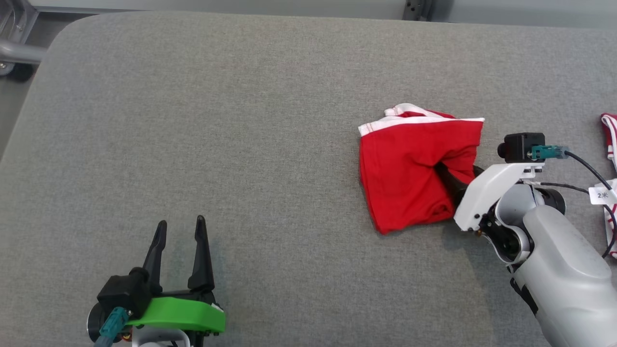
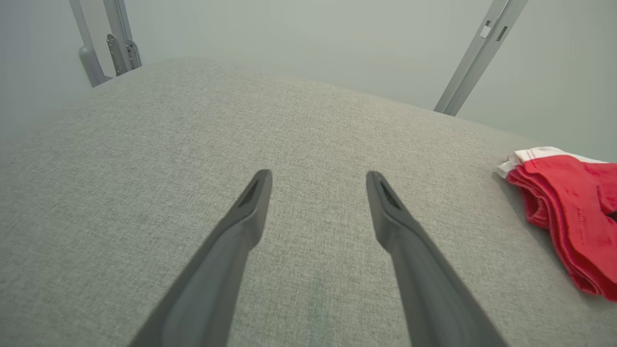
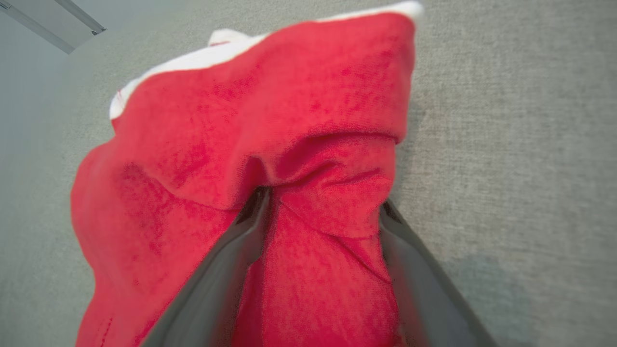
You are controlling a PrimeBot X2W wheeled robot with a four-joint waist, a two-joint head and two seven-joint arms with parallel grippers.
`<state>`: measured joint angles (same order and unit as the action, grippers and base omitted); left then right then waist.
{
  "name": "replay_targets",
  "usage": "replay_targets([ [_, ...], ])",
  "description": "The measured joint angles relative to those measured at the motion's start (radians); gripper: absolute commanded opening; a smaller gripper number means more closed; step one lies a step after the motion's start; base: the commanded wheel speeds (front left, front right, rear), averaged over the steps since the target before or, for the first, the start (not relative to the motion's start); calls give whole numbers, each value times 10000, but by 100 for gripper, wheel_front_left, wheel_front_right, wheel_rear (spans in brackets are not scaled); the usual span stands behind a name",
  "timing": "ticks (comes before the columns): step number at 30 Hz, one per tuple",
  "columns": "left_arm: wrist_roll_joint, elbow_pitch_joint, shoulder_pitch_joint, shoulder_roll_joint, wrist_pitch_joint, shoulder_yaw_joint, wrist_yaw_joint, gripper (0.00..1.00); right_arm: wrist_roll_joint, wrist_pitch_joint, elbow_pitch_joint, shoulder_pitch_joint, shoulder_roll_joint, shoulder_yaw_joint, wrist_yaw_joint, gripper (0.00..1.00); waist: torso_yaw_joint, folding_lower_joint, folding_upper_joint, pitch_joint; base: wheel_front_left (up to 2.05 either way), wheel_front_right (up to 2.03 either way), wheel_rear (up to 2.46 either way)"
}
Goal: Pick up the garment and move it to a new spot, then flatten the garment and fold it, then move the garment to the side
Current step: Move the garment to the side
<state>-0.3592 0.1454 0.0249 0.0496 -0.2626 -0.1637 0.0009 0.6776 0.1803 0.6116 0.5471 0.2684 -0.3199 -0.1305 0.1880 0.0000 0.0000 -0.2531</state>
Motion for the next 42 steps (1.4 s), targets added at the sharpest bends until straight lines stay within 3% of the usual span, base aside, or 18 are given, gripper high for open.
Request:
replay_targets([
  [8,98,-192,0,-2,0,293,40,100,1035,-646,-748,265,117,-558,-2,0,-873,0,0,-262,0,0,0],
  [18,809,-259,701,-10,-2,343,-368,100,1570,155,-1971,405,2075,148,0,0,-2861,0,0,-625,0,0,0],
  [25,1158,50,830,19,-13,368,-495,100,1488,947,-1446,1424,2752,1279,-2,0,-3551,0,0,-1410,0,0,0],
  [29,1160,169,830,63,-13,537,-533,100,575,1216,-378,1895,2963,1567,-6,0,-3631,0,0,-1804,0,0,0],
  [31,1164,159,831,71,-13,621,-535,100,-293,936,326,2163,3112,1858,-8,100,-3597,0,0,-1928,0,0,0],
  [36,1080,77,831,58,-13,690,-537,100,-1707,-709,970,2341,2970,2276,-4,100,-3367,1,0,-1929,0,0,0],
  [42,802,-4,652,25,-13,813,-445,100,-2671,-2865,286,1470,2767,2711,-6,100,-3217,1,0,-1387,0,0,0],
])
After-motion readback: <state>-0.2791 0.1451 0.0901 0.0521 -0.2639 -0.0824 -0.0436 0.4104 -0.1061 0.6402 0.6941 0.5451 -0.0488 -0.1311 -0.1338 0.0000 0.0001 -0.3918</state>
